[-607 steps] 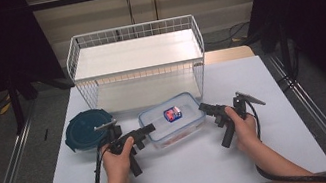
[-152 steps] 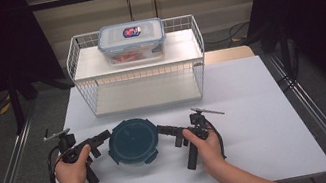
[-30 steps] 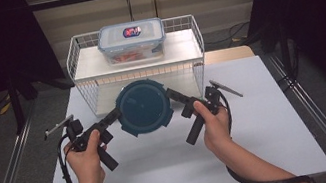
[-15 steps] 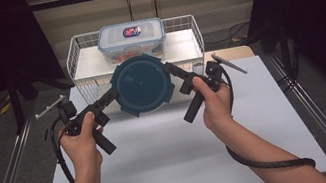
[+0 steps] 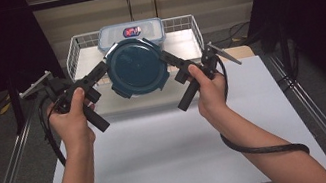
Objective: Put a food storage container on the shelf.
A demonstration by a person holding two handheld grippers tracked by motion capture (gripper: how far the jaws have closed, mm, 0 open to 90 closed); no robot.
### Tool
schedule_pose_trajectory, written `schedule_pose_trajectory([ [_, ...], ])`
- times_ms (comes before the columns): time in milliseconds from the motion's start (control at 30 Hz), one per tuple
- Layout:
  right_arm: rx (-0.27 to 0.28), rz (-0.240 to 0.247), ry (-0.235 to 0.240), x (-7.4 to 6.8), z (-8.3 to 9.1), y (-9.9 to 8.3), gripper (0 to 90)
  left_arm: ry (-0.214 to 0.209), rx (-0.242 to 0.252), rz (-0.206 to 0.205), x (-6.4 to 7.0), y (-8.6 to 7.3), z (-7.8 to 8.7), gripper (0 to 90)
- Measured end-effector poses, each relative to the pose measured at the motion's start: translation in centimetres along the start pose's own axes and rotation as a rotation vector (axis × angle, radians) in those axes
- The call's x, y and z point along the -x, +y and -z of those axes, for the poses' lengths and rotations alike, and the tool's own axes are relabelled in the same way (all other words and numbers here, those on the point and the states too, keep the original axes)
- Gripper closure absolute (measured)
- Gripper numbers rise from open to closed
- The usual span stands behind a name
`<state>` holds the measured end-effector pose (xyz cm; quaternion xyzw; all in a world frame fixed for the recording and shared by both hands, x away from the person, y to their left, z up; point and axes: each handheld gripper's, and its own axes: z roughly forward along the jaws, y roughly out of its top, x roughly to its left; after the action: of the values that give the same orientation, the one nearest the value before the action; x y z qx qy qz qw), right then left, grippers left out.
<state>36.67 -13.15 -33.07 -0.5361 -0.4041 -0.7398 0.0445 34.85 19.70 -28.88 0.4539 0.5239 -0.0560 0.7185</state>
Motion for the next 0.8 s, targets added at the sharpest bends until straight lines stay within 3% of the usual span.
schedule_pose_trajectory([
  [267,0.008,0.02,-0.007,0.3,-0.3,0.4,75.3,-0.009,0.003,0.002,-0.6,0.1,-0.6,76.5],
  [800,0.058,0.061,0.021,-2.0,-0.3,2.6,75.4,-0.036,0.014,-0.015,1.7,1.5,-1.6,76.3],
])
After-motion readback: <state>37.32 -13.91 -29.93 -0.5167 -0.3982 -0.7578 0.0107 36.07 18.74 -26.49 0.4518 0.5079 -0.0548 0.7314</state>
